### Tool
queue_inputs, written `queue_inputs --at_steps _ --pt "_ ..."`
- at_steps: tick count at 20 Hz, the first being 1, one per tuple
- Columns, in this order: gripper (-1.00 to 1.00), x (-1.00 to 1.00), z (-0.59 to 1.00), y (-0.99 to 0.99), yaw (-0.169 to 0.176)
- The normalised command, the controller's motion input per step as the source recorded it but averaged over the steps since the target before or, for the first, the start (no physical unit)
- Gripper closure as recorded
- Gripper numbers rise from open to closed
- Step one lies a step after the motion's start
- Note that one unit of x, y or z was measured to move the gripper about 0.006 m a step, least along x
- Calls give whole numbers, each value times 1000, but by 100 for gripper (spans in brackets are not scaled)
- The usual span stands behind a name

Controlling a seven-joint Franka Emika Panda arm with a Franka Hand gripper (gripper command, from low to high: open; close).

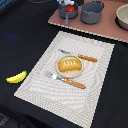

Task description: Interact with the objects in diverse but meaningful ways.

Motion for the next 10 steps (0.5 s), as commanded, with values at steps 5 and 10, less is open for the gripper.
queue_inputs --at_steps 5,10 --pt "-100 -67 -125 370 43" --pt "-100 -227 -110 502 40"
